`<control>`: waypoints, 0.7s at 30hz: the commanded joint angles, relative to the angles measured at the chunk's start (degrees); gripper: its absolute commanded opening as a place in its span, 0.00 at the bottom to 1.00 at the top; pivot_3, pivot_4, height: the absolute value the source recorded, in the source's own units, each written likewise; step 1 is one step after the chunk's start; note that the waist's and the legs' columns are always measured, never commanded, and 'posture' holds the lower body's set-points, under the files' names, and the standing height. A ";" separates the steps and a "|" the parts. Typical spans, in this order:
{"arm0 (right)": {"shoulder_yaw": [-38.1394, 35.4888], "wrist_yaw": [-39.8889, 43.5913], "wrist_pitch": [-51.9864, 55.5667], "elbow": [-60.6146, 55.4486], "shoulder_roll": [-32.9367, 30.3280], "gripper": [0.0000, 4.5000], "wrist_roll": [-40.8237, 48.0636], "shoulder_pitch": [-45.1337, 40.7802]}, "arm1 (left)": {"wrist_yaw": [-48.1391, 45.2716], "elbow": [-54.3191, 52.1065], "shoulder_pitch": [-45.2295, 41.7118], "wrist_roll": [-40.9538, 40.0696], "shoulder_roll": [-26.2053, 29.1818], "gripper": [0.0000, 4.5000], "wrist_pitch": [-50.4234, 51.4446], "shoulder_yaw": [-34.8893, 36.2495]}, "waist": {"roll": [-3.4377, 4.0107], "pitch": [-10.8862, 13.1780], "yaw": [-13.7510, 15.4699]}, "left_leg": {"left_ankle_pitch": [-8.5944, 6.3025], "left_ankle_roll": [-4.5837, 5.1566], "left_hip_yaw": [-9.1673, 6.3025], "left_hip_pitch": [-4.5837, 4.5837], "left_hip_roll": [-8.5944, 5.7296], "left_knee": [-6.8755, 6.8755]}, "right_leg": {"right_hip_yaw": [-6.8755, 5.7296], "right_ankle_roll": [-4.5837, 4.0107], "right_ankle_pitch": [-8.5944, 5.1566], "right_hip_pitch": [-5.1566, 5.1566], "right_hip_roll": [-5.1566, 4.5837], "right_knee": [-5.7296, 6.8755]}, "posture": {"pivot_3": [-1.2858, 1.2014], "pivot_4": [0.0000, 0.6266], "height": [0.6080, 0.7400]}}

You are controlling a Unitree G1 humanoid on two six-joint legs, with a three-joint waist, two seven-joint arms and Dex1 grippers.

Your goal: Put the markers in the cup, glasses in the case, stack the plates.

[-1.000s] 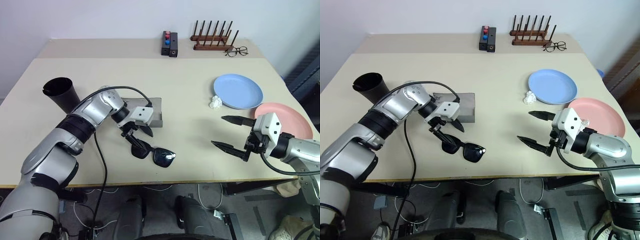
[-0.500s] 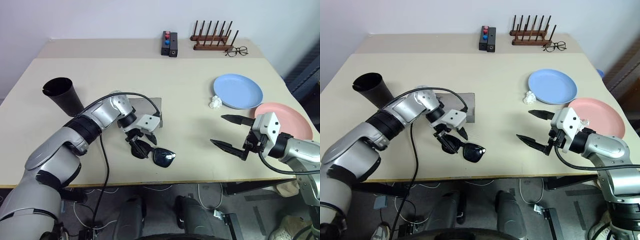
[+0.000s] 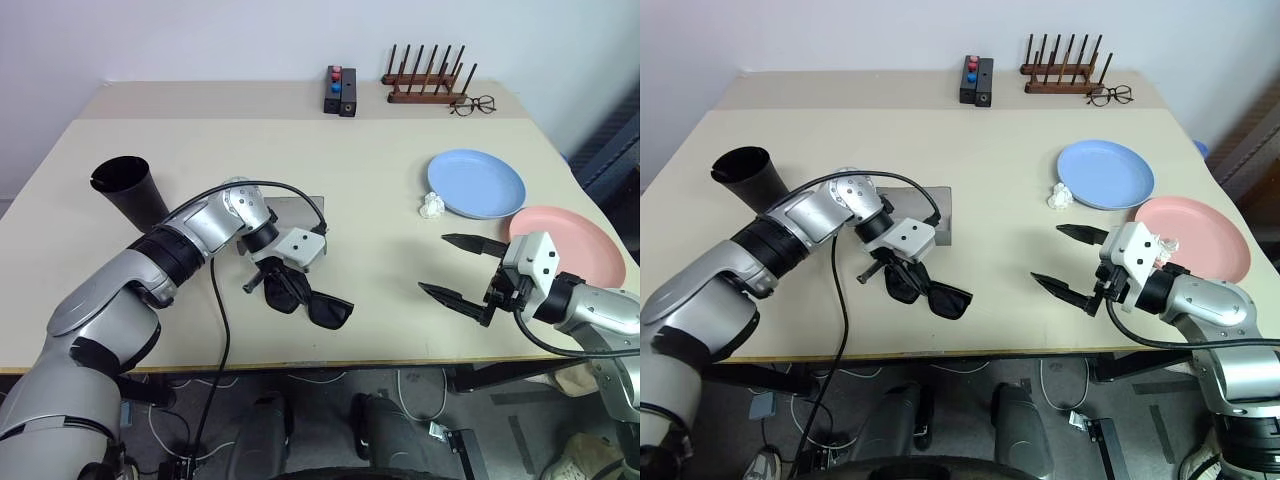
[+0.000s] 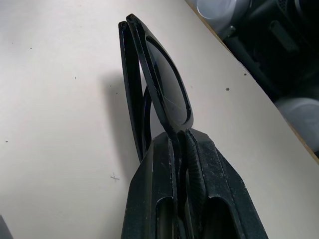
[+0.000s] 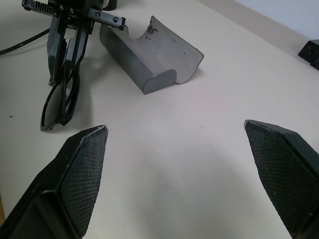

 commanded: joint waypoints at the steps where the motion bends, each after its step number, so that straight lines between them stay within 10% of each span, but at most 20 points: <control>1: -0.38 -0.01 -1.70 0.94 0.12 1.00 -0.57 -1.66 | -0.14 -0.93 0.86 -0.79 0.92 0.00 -1.63 3.07 | 0.00 0.00 0.01 | 0.00 0.00 0.00 0.00 0.00 0.00 | 0.00 0.00 0.00 0.00 0.00 0.00 | 0.52 0.24 1.00; 21: 4.04 1.20 -5.42 10.71 2.01 1.00 -3.68 -10.48 | 7.70 16.84 -11.81 8.93 -4.93 0.00 3.13 26.86 | -0.03 0.05 -0.13 | -0.06 0.11 0.00 -0.08 -0.04 -0.03 | 0.00 0.10 -0.05 -0.08 0.03 -0.03 | 0.52 0.24 1.00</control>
